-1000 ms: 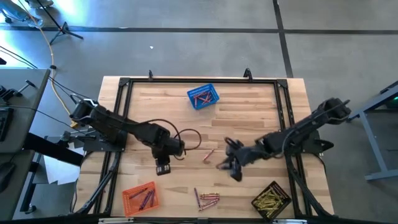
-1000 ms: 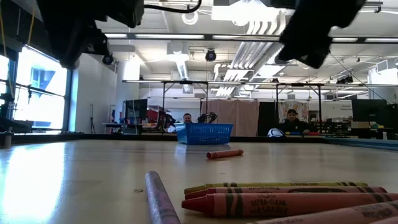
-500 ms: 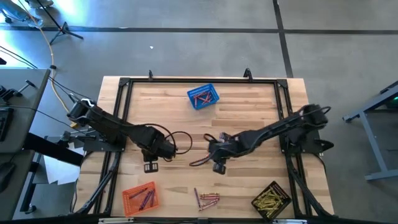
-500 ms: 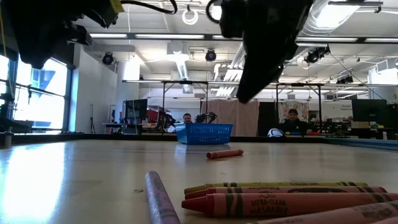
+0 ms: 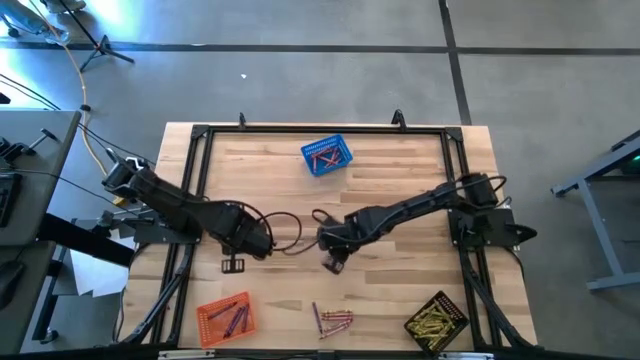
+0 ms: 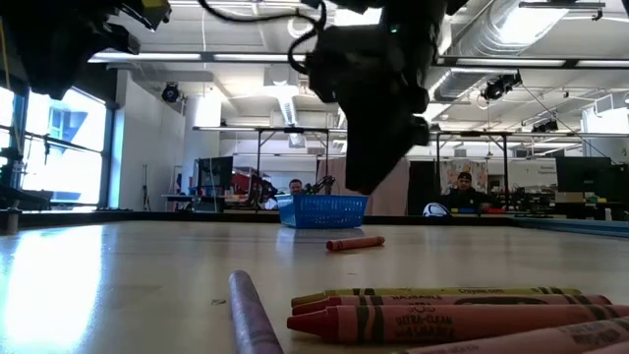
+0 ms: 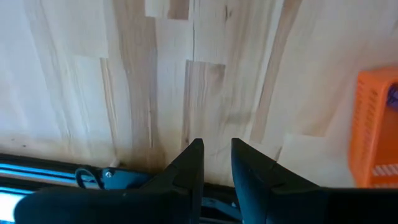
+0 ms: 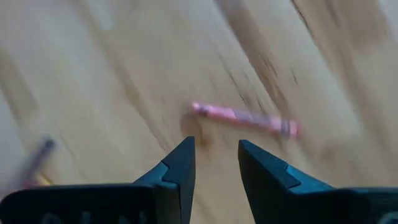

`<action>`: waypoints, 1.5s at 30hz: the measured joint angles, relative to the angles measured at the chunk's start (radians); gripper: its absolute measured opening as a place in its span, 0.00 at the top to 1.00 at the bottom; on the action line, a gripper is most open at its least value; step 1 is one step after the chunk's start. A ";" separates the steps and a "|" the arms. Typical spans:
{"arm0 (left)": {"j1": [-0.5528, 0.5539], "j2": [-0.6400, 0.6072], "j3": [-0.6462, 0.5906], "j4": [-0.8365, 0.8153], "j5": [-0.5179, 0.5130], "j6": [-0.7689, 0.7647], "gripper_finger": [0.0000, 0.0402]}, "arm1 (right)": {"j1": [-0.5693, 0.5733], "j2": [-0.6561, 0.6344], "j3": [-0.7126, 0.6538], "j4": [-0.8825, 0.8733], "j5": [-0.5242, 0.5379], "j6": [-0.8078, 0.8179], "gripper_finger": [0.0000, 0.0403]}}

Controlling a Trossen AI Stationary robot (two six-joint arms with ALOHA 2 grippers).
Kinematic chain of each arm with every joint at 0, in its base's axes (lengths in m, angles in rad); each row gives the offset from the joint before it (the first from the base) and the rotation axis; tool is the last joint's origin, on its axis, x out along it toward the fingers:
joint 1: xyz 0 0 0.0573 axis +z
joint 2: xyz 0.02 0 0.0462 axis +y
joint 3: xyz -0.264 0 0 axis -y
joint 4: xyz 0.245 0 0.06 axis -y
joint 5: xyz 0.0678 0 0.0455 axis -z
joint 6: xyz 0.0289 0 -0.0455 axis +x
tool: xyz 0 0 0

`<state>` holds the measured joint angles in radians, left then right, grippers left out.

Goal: Sort crayons
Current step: Put the red crayon into the blue bin

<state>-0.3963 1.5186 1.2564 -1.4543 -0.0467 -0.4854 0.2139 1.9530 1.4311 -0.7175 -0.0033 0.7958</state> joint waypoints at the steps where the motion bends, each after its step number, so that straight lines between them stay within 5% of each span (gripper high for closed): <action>1: -0.008 0.001 0.000 -0.008 -0.001 0.000 0.83 | 0.008 0.000 0.000 0.017 0.027 -0.109 0.73; 9: -0.071 0.000 0.000 -0.023 -0.022 -0.025 0.83 | 0.069 0.000 0.000 0.100 0.085 -1.091 0.73; 13: -0.101 0.000 0.000 -0.023 -0.020 -0.069 0.83 | 0.072 0.000 0.000 0.101 0.080 -1.373 0.73; 26: -0.153 0.001 0.000 -0.015 0.046 -0.218 0.83 | -0.019 0.040 -0.001 0.102 -0.053 -1.380 0.73; 45: -0.174 0.001 0.000 0.011 0.067 -0.264 0.83 | -0.024 0.127 -0.001 0.125 -0.032 -1.353 0.73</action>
<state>-0.5705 1.5196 1.2564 -1.4433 0.0199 -0.7494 0.1894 2.0798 1.4302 -0.5922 -0.0350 -0.5567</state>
